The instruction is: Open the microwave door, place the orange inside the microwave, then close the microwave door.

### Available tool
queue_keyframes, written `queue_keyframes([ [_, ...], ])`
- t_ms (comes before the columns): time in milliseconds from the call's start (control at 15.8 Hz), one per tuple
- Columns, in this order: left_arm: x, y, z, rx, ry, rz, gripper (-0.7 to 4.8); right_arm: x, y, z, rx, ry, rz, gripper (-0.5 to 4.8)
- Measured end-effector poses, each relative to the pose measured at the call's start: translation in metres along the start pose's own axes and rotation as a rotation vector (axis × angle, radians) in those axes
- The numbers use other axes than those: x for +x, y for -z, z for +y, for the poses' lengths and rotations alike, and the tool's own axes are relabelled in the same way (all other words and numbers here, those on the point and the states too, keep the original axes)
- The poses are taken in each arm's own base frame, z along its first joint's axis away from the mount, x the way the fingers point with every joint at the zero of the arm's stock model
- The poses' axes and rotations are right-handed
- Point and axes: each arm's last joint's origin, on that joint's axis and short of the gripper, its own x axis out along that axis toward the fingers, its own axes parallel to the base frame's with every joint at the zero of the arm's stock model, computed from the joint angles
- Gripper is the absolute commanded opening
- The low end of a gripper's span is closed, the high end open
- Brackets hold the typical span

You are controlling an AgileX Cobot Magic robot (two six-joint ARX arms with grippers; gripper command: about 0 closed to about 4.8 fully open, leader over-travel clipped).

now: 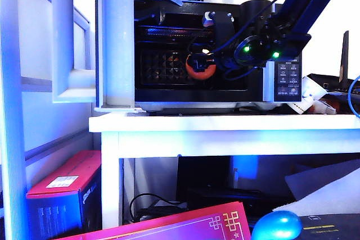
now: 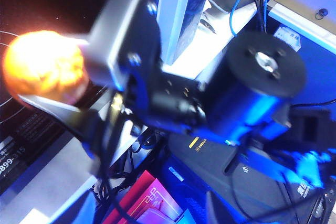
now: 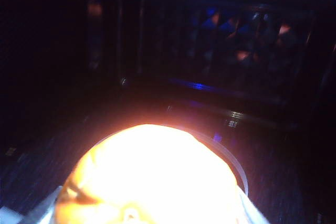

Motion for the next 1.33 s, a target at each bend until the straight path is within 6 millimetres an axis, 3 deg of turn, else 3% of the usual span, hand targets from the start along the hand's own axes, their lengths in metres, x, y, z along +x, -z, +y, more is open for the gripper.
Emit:
queue_keyframes([
  [253, 0.000, 0.000, 0.000, 0.000, 0.000, 0.001, 2.81, 0.018, -0.002, -0.004, -0.001, 0.004, -0.021, 2.69],
  [568, 0.000, 0.001, 0.000, -0.002, 0.001, 0.007, 2.81, 0.035, 0.026, -0.004, 0.003, -0.001, -0.005, 2.69],
  [821, 0.000, 0.001, 0.000, -0.002, 0.001, 0.011, 2.81, 0.056, 0.024, -0.007, -0.010, 0.001, -0.061, 2.69],
  [1326, 0.000, 0.001, 0.000, -0.003, 0.004, 0.014, 2.81, 0.076, 0.029, -0.009, -0.007, 0.002, -0.052, 2.69],
])
